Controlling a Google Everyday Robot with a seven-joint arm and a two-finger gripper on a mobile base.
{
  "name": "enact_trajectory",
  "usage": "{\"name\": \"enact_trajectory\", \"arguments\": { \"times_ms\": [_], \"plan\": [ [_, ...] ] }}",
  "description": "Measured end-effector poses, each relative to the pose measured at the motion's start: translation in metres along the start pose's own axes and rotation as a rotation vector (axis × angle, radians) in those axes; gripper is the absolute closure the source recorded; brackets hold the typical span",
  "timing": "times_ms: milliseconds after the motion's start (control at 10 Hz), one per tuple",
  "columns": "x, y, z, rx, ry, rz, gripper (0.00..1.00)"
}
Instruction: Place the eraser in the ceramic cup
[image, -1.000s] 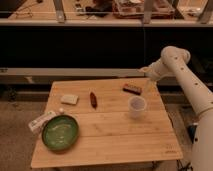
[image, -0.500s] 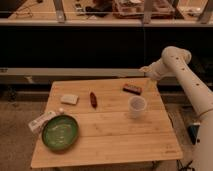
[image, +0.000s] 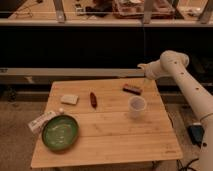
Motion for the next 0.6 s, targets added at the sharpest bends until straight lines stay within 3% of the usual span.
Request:
{"name": "enact_trajectory", "arguments": {
  "times_ms": [300,600],
  "plan": [
    [0.012,0.025,0.032,-0.062,0.006,0.026,0.2],
    [0.013,0.026,0.056,-0.103,0.017,0.042,0.2]
  ]
}}
